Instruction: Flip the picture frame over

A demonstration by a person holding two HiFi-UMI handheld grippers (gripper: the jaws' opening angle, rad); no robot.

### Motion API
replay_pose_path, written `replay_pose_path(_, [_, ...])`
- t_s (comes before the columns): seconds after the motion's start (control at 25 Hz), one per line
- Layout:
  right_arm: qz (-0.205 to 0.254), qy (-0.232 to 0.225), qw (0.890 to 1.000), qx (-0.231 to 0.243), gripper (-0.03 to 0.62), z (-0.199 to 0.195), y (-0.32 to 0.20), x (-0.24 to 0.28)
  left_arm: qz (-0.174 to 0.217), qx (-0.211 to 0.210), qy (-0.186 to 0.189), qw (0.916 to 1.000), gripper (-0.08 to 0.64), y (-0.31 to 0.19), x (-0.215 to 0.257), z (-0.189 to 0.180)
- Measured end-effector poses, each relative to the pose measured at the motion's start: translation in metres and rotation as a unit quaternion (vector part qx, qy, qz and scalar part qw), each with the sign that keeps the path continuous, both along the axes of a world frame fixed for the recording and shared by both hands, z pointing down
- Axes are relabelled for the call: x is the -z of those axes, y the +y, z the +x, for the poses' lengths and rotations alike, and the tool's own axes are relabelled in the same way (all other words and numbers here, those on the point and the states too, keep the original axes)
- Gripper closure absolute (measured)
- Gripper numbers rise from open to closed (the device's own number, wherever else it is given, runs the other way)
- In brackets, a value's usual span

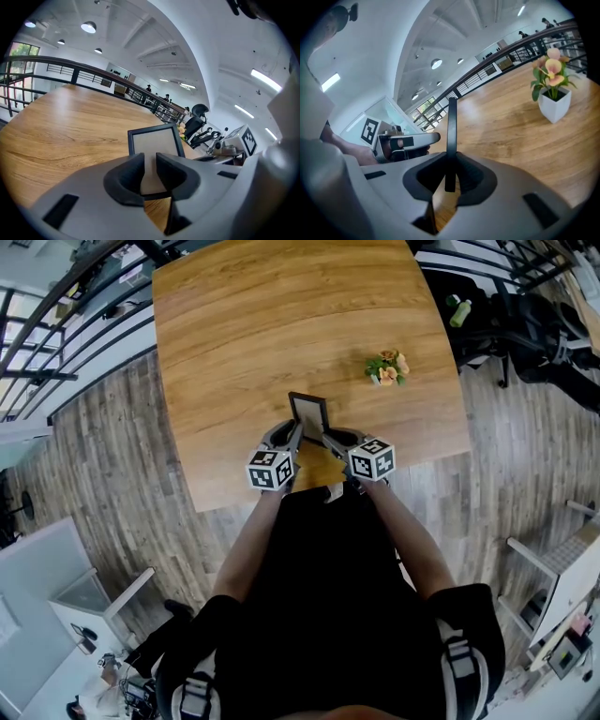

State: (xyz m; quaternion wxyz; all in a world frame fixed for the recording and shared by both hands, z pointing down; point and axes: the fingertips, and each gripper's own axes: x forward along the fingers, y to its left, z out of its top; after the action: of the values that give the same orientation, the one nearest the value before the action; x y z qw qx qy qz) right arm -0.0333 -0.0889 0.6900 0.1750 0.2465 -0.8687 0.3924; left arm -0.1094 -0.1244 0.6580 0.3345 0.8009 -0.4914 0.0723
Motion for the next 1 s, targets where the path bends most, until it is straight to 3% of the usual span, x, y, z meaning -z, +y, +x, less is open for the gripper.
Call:
replay_pose_path(0.36, [0.097, 0.074, 0.992, 0.037, 0.526, -0.002, -0.014, 0.009, 0.028, -0.021, 0.030, 0.9989, 0.459, -0.010, 0.025, 0.025])
replay_pose_path(0.76, [0.160, 0.128, 0.976, 0.074, 0.526, -0.002, -0.013, 0.010, 0.036, -0.032, 0.068, 0.9965, 0.423, -0.006, 0.037, 0.039])
replay_pose_path(1.0, [0.175, 0.144, 0.970, 0.087, 0.526, -0.009, -0.008, 0.011, 0.034, -0.040, 0.083, 0.9952, 0.417, -0.006, 0.043, 0.047])
